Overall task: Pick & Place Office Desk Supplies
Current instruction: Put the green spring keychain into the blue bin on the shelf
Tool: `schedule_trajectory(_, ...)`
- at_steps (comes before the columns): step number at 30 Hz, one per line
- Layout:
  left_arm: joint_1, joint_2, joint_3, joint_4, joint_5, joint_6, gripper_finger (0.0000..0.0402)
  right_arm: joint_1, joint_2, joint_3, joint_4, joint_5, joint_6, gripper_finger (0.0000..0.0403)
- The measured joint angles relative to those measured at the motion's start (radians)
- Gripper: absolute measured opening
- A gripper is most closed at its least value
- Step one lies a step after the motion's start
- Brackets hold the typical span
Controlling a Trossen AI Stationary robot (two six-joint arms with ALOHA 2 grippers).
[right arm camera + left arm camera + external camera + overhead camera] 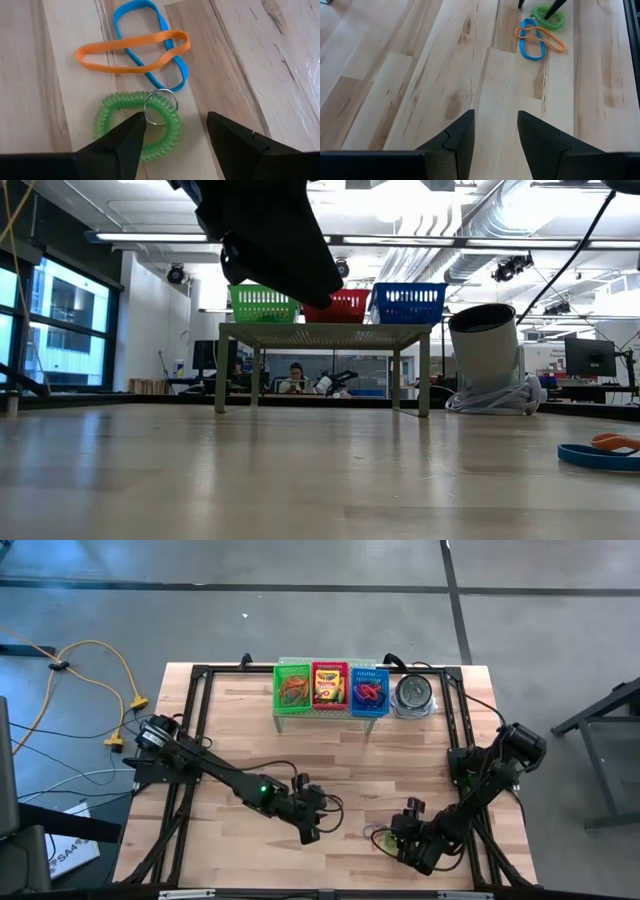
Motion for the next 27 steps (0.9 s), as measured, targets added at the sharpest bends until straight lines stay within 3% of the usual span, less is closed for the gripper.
schedule_trajectory(5,0.0,0.0,0.0,0.0,0.0,0.0,0.0143,-0.001,0.003,0.0,-0.001,-0.001,0.053,0.0174)
schedule_trajectory(13,-0.02,0.026,0.0,0.01,0.003,-0.047,0.0143,-0.001,0.004,-0.003,-0.023,0.033,0.092,0.0019)
schedule_trajectory(18,-0.044,0.049,0.0,0.018,0.008,-0.1,0.0143,0.015,0.003,0.052,-0.11,0.118,0.034,0.0009)
schedule_trajectory(27,-0.111,0.051,0.0,0.107,0.006,-0.163,0.0143,-0.004,-0.074,0.271,-0.519,0.291,-0.166,0.0007)
